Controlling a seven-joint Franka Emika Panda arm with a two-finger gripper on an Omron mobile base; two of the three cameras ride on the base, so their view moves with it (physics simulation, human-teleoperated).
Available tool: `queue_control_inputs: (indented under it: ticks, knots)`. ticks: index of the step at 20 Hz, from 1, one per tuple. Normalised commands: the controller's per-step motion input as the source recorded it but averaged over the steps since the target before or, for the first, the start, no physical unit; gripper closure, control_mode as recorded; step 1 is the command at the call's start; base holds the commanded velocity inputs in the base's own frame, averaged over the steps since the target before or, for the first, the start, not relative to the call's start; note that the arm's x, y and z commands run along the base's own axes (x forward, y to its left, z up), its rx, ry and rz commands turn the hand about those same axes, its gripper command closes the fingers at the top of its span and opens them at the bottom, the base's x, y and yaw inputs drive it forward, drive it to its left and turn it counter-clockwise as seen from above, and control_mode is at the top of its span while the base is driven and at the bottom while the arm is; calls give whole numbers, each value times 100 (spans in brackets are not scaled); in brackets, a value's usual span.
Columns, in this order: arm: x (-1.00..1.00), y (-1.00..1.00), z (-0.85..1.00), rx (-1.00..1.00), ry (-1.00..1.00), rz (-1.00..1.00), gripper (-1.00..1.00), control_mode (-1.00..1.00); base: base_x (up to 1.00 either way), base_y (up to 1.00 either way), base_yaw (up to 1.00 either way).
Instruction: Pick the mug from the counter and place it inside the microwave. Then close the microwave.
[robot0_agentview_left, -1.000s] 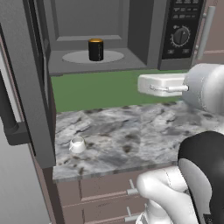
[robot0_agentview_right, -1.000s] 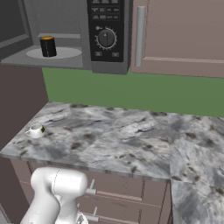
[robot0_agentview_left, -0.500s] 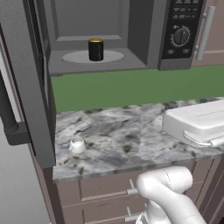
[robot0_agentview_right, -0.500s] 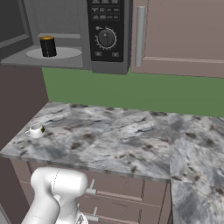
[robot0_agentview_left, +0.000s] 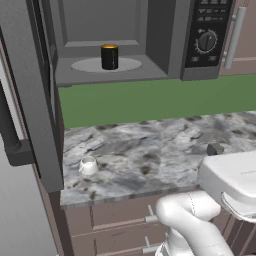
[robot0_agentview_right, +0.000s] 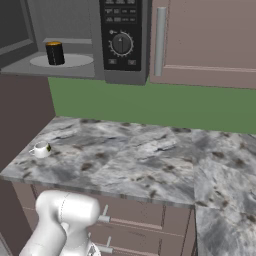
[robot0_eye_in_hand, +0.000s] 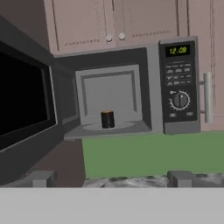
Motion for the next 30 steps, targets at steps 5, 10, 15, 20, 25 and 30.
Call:
queue_control_inputs:
  ticks: [5,10,15,20,25,30]
  knots:
    - [-36,11,0,0,0,-35,-100,-100,0,0,0]
    - [-54,1,0,0,-3,-22,-100,-100,0,0,0]
    - [-24,5,-3,0,-2,-15,-100,-100,0,0,0]
    - [-9,49,0,-5,-2,-16,-100,-100,0,0,0]
    - [0,73,0,-13,0,-21,-100,-100,0,0,0]
    - [3,56,-9,-12,4,-18,-100,-100,0,0,0]
